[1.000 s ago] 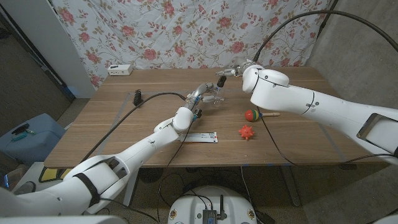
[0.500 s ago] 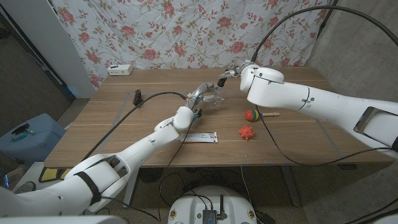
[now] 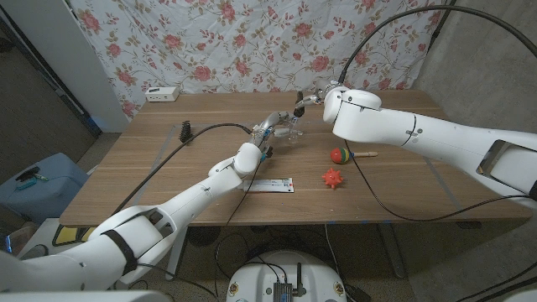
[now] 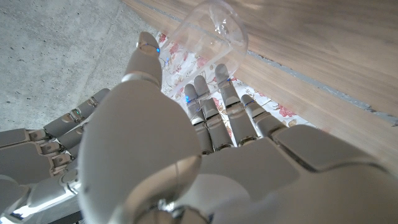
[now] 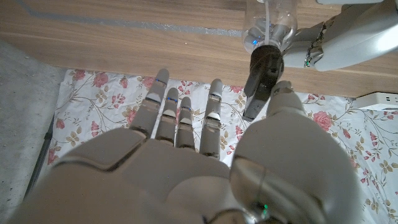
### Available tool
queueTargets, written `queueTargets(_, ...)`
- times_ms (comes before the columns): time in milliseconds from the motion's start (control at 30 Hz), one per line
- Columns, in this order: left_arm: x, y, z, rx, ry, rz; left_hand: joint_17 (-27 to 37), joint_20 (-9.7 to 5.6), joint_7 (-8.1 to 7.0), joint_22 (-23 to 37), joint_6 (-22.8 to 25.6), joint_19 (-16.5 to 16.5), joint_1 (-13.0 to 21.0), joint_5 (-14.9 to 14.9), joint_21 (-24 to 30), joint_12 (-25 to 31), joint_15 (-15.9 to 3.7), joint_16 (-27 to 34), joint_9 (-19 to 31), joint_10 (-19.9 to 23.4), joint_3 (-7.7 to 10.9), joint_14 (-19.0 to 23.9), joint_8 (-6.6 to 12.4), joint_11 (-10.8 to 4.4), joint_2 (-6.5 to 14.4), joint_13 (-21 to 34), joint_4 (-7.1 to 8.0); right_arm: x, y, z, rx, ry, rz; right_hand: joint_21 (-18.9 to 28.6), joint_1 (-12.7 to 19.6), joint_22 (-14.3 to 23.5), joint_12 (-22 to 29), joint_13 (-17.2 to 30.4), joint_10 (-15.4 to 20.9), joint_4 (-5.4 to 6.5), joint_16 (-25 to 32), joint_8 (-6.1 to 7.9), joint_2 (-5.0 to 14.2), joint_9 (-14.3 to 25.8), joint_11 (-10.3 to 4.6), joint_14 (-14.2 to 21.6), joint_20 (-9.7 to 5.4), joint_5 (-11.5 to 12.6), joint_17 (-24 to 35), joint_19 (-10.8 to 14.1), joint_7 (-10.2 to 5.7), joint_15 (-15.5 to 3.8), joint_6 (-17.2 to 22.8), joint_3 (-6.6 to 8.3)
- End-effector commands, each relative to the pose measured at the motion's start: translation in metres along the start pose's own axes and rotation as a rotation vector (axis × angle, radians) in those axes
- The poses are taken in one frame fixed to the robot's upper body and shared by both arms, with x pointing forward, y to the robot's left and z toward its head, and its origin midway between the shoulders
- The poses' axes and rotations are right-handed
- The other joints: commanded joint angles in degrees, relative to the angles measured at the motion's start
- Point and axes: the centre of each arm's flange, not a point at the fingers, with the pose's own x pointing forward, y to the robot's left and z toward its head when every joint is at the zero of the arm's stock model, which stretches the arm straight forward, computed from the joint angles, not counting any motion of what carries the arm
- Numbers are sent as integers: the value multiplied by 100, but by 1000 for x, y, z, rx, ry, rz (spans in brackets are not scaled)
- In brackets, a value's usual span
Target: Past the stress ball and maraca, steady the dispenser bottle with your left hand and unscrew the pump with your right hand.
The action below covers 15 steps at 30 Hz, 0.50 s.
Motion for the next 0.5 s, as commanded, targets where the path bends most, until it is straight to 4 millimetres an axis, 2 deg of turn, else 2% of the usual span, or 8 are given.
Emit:
queueTargets(33, 1, -1, 1, -4, -2, -4, 1, -445, -99, 1, 552, 37, -465, 26, 0, 24, -815, 13, 25, 357, 409, 392, 34, -328, 737, 492, 371, 2, 2, -2, 13, -13, -8, 3, 162, 9, 9, 9, 22, -113, 11, 57, 54, 7, -81, 34, -32, -22, 1, 79, -100, -115, 65, 78)
queueTargets(333, 0, -2, 1, -5, -6, -4, -14, -446, -101, 1, 563, 40, -476, 28, 0, 21, -812, 1, 25, 363, 416, 394, 37, -323, 736, 489, 370, 1, 2, -3, 35, -33, -14, -13, 452, 9, 6, 10, 24, -256, 15, 77, 208, -17, -240, 36, -91, -50, 13, 57, -275, -229, 160, 257)
queueTargets(500, 0, -3, 2, -7, 0, 1, -12, -445, -100, 1, 565, 38, -482, 28, -1, 19, -819, 2, 24, 363, 417, 393, 37, -326, 739, 491, 370, 0, 1, -4, 52, -49, -14, -17, 769, 9, 5, 9, 32, -383, 19, 101, 272, -37, -318, 55, -137, -77, 11, 48, -425, -294, 250, 418)
